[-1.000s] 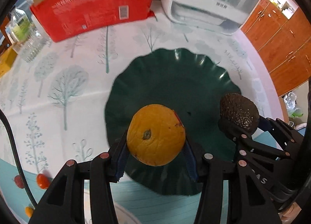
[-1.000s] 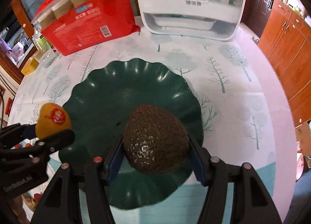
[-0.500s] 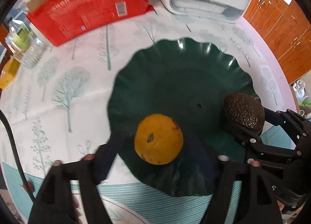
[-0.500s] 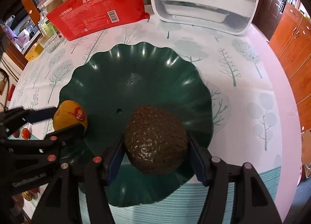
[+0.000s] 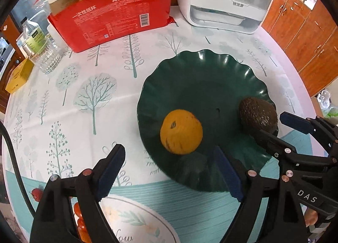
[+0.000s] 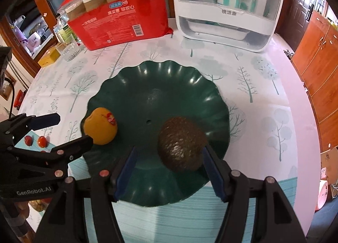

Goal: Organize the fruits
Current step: 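Withdraw both open tools back toward the white fruit plate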

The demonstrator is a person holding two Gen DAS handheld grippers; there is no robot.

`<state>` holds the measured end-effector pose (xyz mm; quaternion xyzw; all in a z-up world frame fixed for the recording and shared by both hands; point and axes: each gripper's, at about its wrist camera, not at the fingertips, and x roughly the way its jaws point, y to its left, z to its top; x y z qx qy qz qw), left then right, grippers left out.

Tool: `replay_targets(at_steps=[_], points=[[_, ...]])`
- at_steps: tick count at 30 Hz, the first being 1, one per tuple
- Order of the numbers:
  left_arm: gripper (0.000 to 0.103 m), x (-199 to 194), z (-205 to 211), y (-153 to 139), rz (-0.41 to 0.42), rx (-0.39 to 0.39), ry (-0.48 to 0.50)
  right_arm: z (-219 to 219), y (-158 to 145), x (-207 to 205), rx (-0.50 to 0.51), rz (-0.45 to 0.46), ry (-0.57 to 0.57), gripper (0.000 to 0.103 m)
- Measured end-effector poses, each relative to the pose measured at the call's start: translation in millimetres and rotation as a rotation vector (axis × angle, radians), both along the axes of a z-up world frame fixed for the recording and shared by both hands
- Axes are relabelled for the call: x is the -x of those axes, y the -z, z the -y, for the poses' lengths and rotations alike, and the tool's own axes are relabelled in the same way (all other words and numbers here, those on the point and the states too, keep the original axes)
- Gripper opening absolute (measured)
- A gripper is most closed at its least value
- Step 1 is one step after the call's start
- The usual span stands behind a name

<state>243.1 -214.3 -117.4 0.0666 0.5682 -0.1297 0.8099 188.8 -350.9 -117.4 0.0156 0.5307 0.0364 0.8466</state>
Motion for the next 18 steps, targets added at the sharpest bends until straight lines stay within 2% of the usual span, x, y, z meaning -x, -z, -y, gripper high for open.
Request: replay_targets(at_steps=[8, 18], points=[[0.088, 19, -13, -23, 0.025, 0.046, -0.012, -5, -22, 17, -0.029, 0.036, 0.054, 0.067], [0.088, 37, -36, -57, 0.128, 0.063, -0.027, -14, -48, 28, -0.013, 0.081, 0.103, 0.067]])
